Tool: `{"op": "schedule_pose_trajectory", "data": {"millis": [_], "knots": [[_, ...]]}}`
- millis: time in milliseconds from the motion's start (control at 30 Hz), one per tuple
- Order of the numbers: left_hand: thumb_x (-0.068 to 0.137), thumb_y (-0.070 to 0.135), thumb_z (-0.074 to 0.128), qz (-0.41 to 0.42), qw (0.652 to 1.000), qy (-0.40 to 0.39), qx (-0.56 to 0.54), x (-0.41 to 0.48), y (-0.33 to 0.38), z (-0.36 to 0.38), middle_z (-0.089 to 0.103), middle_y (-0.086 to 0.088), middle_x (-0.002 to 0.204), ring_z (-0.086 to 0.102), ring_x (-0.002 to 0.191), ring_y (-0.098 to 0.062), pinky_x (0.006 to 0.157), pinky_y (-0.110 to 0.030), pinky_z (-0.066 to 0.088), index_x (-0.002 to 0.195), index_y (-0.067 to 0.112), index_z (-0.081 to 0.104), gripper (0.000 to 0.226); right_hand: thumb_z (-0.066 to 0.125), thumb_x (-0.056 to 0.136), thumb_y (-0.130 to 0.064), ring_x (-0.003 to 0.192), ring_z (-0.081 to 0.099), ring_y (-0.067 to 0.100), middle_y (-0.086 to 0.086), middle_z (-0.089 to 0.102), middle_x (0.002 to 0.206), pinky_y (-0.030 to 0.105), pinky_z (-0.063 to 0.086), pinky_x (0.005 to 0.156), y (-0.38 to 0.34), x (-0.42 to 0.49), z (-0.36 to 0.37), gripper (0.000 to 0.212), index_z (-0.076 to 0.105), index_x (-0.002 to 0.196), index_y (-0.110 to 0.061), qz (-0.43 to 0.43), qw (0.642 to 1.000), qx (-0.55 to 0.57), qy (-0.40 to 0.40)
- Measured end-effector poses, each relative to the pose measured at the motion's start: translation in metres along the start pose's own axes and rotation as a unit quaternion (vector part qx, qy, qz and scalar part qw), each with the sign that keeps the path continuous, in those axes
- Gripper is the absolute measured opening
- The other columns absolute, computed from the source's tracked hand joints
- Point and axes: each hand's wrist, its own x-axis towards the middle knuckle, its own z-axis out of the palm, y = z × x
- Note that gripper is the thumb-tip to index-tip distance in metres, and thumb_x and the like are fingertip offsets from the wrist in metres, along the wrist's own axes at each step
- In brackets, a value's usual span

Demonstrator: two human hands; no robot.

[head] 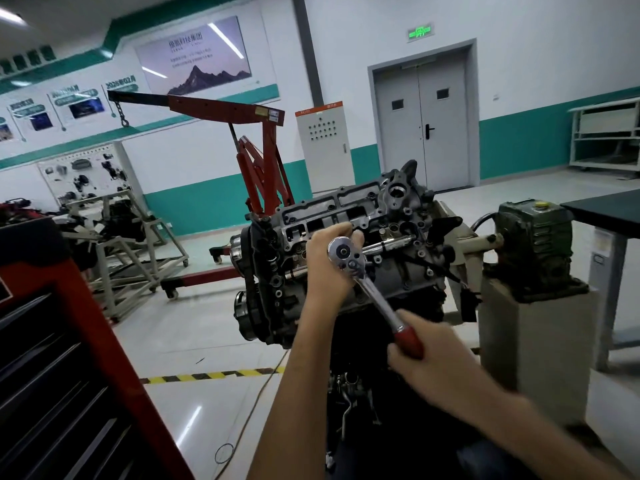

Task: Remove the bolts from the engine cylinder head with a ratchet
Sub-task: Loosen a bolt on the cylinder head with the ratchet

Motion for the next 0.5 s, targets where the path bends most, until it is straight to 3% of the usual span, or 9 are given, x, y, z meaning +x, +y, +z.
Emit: {"op": "schedule_pose_trajectory", "data": {"millis": [100, 200, 267, 333, 433, 500], "knots": [[0.089, -0.003, 0.057, -0.010, 1.000, 0.019, 0.013, 0.004, 0.004, 0.006, 0.030, 0.006, 0.049, 0.029, 0.047, -0.004, 0.051, -0.025, 0.029, 0.050, 0.018, 0.032, 0.050, 0.063, 0.081, -0.009, 0.042, 0.042, 0.009, 0.003, 0.046, 0.056, 0.024, 0.039, 0.043, -0.009, -0.010, 0.051, 0.023, 0.045, 0.070, -0.020, 0.040, 0.991, 0.124, 0.040], [0.089, -0.005, 0.055, -0.003, 1.000, 0.010, 0.003, 0.002, 0.003, 0.005, 0.031, 0.000, 0.050, 0.028, 0.046, -0.006, 0.048, -0.023, 0.026, 0.051, 0.008, 0.035, 0.045, 0.059, 0.081, -0.007, 0.044, 0.044, 0.011, 0.010, 0.047, 0.058, 0.026, 0.041, 0.045, -0.012, -0.007, 0.052, 0.017, 0.048, 0.072, -0.017, 0.037, 0.991, 0.129, 0.013], [0.088, -0.006, 0.056, 0.003, 1.000, -0.003, 0.011, 0.003, 0.003, 0.000, 0.033, -0.006, 0.053, 0.029, 0.049, -0.008, 0.048, -0.022, 0.026, 0.052, 0.001, 0.038, 0.041, 0.057, 0.079, -0.005, 0.041, 0.041, 0.007, 0.004, 0.046, 0.053, 0.024, 0.038, 0.041, -0.005, 0.000, 0.021, 0.017, 0.050, 0.072, -0.018, -0.004, 0.999, 0.049, -0.015], [0.088, -0.001, 0.060, 0.015, 0.998, -0.041, 0.039, 0.005, 0.004, -0.007, 0.038, -0.006, 0.057, 0.032, 0.052, -0.007, 0.050, -0.022, 0.028, 0.057, 0.005, 0.043, 0.035, 0.058, 0.077, -0.003, 0.040, 0.042, 0.006, -0.005, 0.046, 0.052, 0.022, 0.038, 0.041, 0.001, 0.016, -0.023, 0.017, 0.052, 0.072, -0.018, -0.047, 0.995, -0.063, -0.058], [0.081, 0.013, 0.060, 0.020, 0.989, -0.132, 0.057, 0.012, 0.005, -0.015, 0.039, -0.005, 0.055, 0.036, 0.056, -0.012, 0.054, -0.027, 0.029, 0.057, 0.003, 0.045, 0.031, 0.057, 0.082, -0.007, 0.044, 0.051, 0.002, -0.007, 0.052, 0.056, 0.016, 0.045, 0.045, 0.000, 0.052, -0.083, 0.013, 0.054, 0.080, -0.020, -0.096, 0.957, -0.258, -0.097], [0.080, 0.010, 0.060, 0.018, 0.987, -0.145, 0.063, 0.014, 0.003, -0.014, 0.041, -0.003, 0.052, 0.037, 0.055, -0.012, 0.056, -0.026, 0.031, 0.056, -0.001, 0.048, 0.029, 0.057, 0.082, -0.014, 0.049, 0.054, 0.001, -0.008, 0.053, 0.056, 0.017, 0.047, 0.048, -0.003, 0.067, -0.102, 0.007, 0.055, 0.084, -0.021, -0.131, 0.924, -0.356, -0.057]]}}
